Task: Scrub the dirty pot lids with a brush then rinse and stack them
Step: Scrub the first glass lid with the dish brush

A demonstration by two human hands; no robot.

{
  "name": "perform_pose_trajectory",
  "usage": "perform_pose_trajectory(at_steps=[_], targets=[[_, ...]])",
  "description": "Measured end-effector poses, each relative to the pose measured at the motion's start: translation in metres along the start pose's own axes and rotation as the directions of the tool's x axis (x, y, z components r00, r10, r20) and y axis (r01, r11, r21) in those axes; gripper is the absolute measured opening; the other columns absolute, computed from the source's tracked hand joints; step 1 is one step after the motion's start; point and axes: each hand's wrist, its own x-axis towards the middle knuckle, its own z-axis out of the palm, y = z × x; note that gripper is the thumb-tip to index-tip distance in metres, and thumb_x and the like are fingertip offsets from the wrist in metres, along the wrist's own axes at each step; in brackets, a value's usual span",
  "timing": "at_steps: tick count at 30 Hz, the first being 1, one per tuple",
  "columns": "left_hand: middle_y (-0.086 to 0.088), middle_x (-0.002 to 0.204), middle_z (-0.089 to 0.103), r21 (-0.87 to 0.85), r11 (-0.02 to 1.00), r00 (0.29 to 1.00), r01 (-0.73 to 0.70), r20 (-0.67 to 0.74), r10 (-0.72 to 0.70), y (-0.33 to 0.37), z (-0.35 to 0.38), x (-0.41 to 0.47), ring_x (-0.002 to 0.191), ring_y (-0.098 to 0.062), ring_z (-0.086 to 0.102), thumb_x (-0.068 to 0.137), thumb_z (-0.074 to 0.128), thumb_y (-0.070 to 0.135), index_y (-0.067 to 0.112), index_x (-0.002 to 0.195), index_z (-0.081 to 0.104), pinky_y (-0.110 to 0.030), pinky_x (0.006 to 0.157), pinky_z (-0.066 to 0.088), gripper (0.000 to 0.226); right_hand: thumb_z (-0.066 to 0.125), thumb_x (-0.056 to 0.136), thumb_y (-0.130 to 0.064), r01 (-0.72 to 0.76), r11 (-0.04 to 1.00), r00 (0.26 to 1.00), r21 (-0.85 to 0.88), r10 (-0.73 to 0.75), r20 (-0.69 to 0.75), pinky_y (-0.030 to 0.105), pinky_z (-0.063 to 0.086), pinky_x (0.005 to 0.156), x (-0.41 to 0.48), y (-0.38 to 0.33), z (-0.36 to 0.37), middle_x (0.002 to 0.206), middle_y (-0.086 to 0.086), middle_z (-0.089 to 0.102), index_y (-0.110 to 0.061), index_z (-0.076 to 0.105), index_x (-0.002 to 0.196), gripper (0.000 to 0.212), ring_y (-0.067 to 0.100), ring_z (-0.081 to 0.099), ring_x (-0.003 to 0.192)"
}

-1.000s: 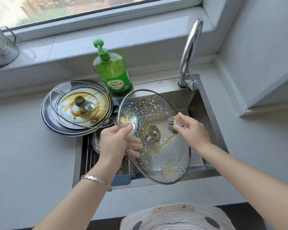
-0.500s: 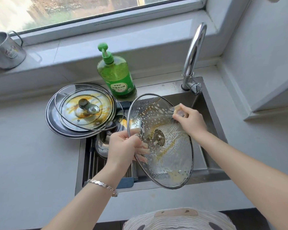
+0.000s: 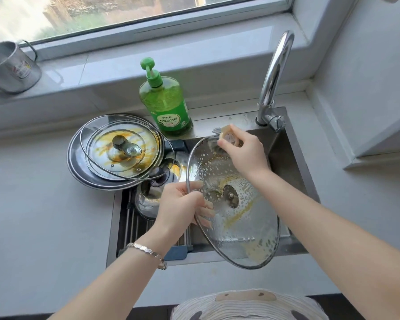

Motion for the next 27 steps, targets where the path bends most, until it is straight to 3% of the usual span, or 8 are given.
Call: perform_pose_trajectory(at_steps=[3, 6, 10, 12, 15, 19, 23, 27], targets=[[-0.030, 0.071, 0.064, -0.027, 1.000, 1.000, -0.009, 0.013, 0.009, 0.004, -0.005, 0.000, 0.055, -0.034, 0.067, 0.082, 0.043, -0.019, 0.006, 0.093, 0.059, -0.036, 0.041, 0.055, 0.032, 0.062, 0.088, -0.035, 0.023, 1.000, 1.000, 0.013, -0.023, -0.002, 0.030, 0.041, 0.088, -0.002, 0.001, -0.003, 0.124, 0.002, 0.060, -0.022, 0.043, 0.140, 0.057, 0.016, 0.052, 0.114], [-0.032, 0.074, 0.064, 0.012, 0.999, 0.999, -0.033, 0.022, 0.033, 0.006, -0.006, -0.001, 0.055, -0.032, 0.066, 0.083, 0.043, -0.018, 0.005, 0.097, 0.058, -0.034, 0.041, 0.054, 0.031, 0.062, 0.088, -0.034, -0.082, 0.997, 0.994, 0.011, 0.083, -0.069, 0.031, 0.036, 0.101, 0.003, 0.011, -0.015, 0.139, 0.001, 0.050, -0.018, 0.041, 0.141, 0.059, 0.019, 0.043, 0.129], [-0.037, 0.083, 0.063, 0.062, 0.996, 0.998, -0.064, 0.005, 0.064, 0.006, -0.002, -0.001, 0.058, -0.033, 0.066, 0.083, 0.044, -0.018, 0.000, 0.106, 0.056, -0.034, 0.041, 0.055, 0.031, 0.062, 0.088, -0.033, 0.020, 0.999, 1.000, 0.035, -0.020, 0.019, 0.015, 0.038, 0.079, -0.005, 0.002, -0.002, 0.115, -0.001, 0.059, -0.020, 0.041, 0.140, 0.058, 0.008, 0.047, 0.101], [-0.037, 0.081, 0.063, 0.029, 0.996, 0.997, -0.081, -0.002, 0.081, 0.010, -0.005, 0.000, 0.056, -0.032, 0.067, 0.083, 0.042, -0.018, 0.000, 0.101, 0.057, -0.033, 0.040, 0.054, 0.030, 0.062, 0.088, -0.034, -0.001, 0.999, 1.000, 0.038, 0.001, -0.011, 0.018, 0.037, 0.081, -0.006, 0.011, -0.006, 0.124, 0.000, 0.058, -0.021, 0.041, 0.141, 0.058, 0.009, 0.049, 0.105], [-0.036, 0.079, 0.063, -0.026, 0.994, 0.993, -0.110, -0.053, 0.108, 0.013, -0.009, -0.002, 0.053, -0.030, 0.066, 0.083, 0.043, -0.018, 0.003, 0.096, 0.059, -0.034, 0.040, 0.054, 0.030, 0.061, 0.088, -0.036, -0.171, 0.983, 0.983, -0.070, 0.165, -0.076, 0.029, 0.040, 0.088, -0.008, 0.048, -0.027, 0.137, 0.000, 0.052, -0.025, 0.042, 0.140, 0.057, 0.017, 0.048, 0.121], [-0.026, 0.076, 0.065, 0.006, 0.985, 0.973, -0.170, -0.155, 0.169, 0.012, -0.010, 0.002, 0.057, -0.027, 0.067, 0.083, 0.046, -0.017, 0.013, 0.095, 0.061, -0.032, 0.040, 0.054, 0.036, 0.062, 0.087, -0.038, -0.276, 0.942, 0.960, -0.192, 0.281, 0.004, 0.033, 0.042, 0.082, -0.045, 0.093, -0.033, 0.121, 0.003, 0.062, -0.028, 0.050, 0.135, 0.050, 0.024, 0.053, 0.115], [-0.029, 0.076, 0.064, -0.019, 0.991, 0.979, -0.136, -0.155, 0.131, 0.010, -0.008, 0.003, 0.053, -0.026, 0.065, 0.081, 0.045, -0.019, 0.008, 0.100, 0.059, -0.031, 0.039, 0.053, 0.035, 0.062, 0.086, -0.034, -0.205, 0.958, 0.970, -0.200, 0.227, 0.092, 0.033, 0.043, 0.076, -0.053, 0.096, -0.033, 0.109, 0.010, 0.066, -0.028, 0.064, 0.111, 0.026, 0.026, 0.058, 0.102], [-0.035, 0.081, 0.063, -0.037, 0.997, 0.995, -0.071, -0.077, 0.068, 0.006, 0.002, -0.005, 0.051, -0.027, 0.065, 0.082, 0.042, -0.019, 0.006, 0.098, 0.059, -0.031, 0.039, 0.053, 0.034, 0.063, 0.087, -0.032, -0.163, 0.984, 0.986, -0.069, 0.160, -0.050, 0.029, 0.041, 0.087, -0.018, 0.074, -0.037, 0.132, 0.002, 0.057, -0.024, 0.050, 0.135, 0.050, 0.021, 0.053, 0.117]])
